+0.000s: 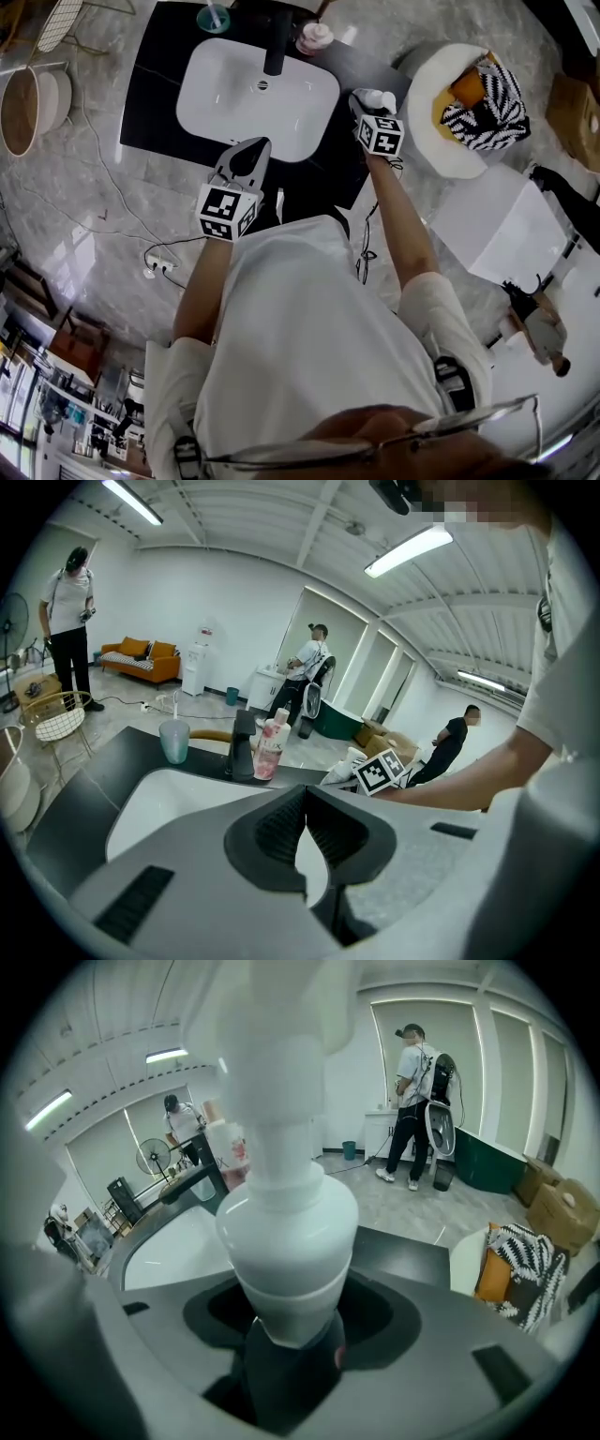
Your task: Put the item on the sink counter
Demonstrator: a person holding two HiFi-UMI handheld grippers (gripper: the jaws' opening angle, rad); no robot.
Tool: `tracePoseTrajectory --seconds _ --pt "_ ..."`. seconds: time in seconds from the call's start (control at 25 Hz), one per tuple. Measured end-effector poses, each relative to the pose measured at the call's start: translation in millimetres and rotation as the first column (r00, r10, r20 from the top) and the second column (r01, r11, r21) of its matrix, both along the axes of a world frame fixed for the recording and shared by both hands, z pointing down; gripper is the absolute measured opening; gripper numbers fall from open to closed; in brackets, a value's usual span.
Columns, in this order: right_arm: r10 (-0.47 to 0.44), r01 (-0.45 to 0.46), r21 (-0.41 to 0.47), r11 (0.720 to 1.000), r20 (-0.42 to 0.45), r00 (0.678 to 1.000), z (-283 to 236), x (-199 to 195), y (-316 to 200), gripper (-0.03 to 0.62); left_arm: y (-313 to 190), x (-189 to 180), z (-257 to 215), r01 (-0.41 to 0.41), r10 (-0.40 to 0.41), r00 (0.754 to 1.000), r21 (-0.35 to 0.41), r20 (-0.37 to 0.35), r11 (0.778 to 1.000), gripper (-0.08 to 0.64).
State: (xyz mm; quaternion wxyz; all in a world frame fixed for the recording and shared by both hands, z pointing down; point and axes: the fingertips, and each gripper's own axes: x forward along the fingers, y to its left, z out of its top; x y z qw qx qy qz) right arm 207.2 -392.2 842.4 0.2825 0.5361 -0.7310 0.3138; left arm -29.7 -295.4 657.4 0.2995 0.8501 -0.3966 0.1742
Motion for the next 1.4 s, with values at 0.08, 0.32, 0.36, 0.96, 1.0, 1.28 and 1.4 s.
tracePoseTrajectory --seconds 0.08,0.32,0.36,0.96,1.0,1.28,1.4 --pt "0.004 -0.004 -0.003 1.000 -0.022 1.000 9 1 -2 0.252 2 1 5 0.010 -0.010 1.000 -0.012 0.000 1.000 0.005" --pt "0.008 -0.006 0.024 1.000 -0.073 0.997 21 6 -5 0.253 10 2 16 0.042 -0.042 0.999 -0.039 0.005 0.998 0.005" --pt "0.007 -0.004 0.031 1.000 -0.076 0.997 21 5 -5 0.253 11 2 17 0.044 -0.043 0.999 -0.041 0.007 0.998 0.005" --pt "-0.015 0.016 0.072 0.997 -0.017 1.000 -10 3 15 0.304 29 9 -1 0.059 -0.059 0.998 -0.005 0.032 0.998 0.005" --pt "-0.018 0.019 0.075 0.997 -0.011 1.000 -15 4 19 0.304 31 10 -4 0.060 -0.060 0.998 -0.001 0.033 0.998 0.005" --pt "-0.026 0.020 0.119 0.993 0.046 0.999 -53 3 42 0.290 43 9 -18 0.070 -0.071 0.997 0.033 0.035 0.997 0.005" --pt "-0.034 0.024 0.128 0.991 0.082 0.996 -67 -1 54 0.275 46 9 -21 0.067 -0.068 0.997 0.046 0.033 0.997 0.005"
